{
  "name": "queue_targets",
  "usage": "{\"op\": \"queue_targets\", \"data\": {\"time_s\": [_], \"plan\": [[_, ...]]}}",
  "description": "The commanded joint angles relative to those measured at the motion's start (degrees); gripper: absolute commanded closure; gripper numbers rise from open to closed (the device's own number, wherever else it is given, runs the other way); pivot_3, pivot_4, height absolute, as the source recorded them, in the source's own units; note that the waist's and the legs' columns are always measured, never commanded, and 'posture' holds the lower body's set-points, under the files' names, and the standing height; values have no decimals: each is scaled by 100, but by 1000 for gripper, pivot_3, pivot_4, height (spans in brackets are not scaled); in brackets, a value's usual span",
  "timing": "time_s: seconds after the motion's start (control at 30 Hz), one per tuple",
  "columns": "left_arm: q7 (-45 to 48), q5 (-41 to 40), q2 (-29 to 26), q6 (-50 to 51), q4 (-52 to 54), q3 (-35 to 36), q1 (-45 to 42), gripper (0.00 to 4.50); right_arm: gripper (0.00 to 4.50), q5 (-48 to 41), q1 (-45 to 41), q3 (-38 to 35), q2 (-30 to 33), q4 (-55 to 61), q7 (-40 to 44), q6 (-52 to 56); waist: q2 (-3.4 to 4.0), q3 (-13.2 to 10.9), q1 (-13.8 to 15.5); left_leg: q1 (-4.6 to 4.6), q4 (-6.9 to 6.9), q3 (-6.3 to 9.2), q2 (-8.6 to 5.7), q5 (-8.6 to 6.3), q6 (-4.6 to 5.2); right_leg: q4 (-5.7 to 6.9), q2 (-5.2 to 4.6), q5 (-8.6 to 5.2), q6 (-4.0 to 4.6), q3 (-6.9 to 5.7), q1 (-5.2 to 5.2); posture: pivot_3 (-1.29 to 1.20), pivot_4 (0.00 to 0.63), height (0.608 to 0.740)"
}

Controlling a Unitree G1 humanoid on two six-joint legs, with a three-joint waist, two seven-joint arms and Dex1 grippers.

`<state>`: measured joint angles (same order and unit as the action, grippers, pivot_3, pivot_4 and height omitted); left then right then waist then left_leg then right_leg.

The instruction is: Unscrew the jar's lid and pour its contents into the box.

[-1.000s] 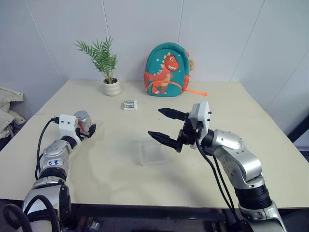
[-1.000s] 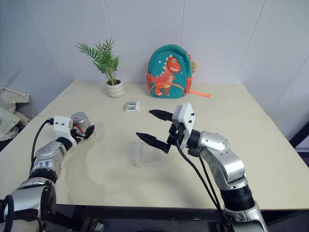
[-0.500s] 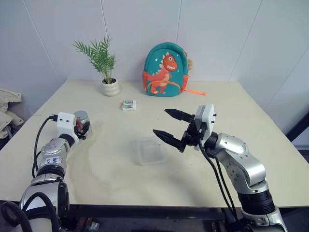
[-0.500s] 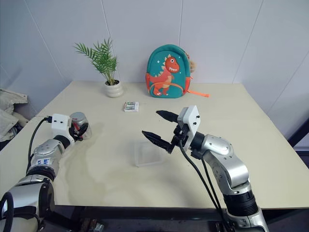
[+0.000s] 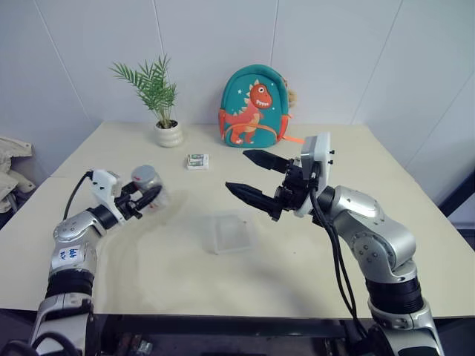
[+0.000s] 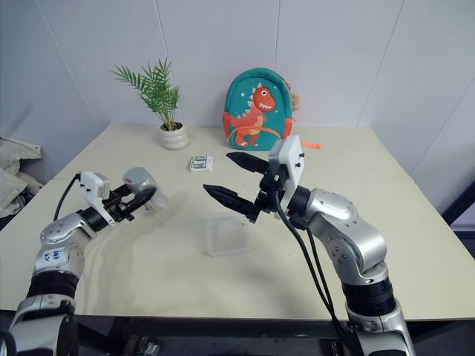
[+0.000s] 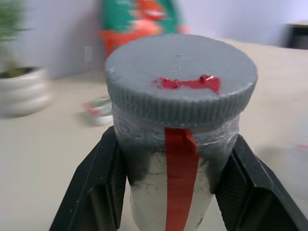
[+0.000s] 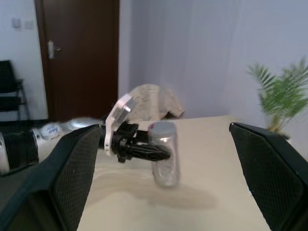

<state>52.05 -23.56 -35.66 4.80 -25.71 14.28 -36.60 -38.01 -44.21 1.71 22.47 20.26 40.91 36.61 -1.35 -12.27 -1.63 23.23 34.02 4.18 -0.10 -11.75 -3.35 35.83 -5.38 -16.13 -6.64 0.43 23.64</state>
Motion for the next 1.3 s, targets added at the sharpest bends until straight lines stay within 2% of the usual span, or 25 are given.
{"op": "queue_targets", "data": {"time_s": [0.03, 0.2, 0.43, 0.63, 1.3], "plan": [[409, -587, -280, 1116, 1644, -258, 146, 2436, 0, -50, -207, 189, 80, 184, -30, 323, 0, 0, 1, 0, 0, 0, 0, 0, 0, 0, 1, 0, 1, 0, 0, 0, 150, 740], [437, -640, -145, 1762, 2315, -696, 0, 2436, 0, 184, -493, 605, -167, 55, -304, 649, 0, 0, -11, -7, 3, 0, -1, 4, 4, 3, 1, -1, 8, 1, -2, 0, 150, 740], [643, -494, 104, 1822, 2568, -1212, -27, 2436, 0, 484, -791, 856, -630, -265, -885, 1112, 0, 0, -6, -4, 3, 0, 0, 6, 5, 4, 5, 0, 11, 3, 2, 0, 150, 740], [702, -477, 186, 1767, 2502, -1329, -56, 2436, 0, 996, -959, 932, -806, -514, -1416, 1228, 0, 0, -5, 1, 0, 0, -1, 4, 7, 1, 4, -1, 11, 3, 6, 0, 150, 740], [756, -323, 317, 1713, 2252, -1336, -156, 2436, 0, 836, -768, 887, -805, -285, -1121, 1835, 0, 0, -10, 2, -1, 0, 0, 4, 7, 1, 6, -1, 11, 3, 8, 0, 150, 740]]}}
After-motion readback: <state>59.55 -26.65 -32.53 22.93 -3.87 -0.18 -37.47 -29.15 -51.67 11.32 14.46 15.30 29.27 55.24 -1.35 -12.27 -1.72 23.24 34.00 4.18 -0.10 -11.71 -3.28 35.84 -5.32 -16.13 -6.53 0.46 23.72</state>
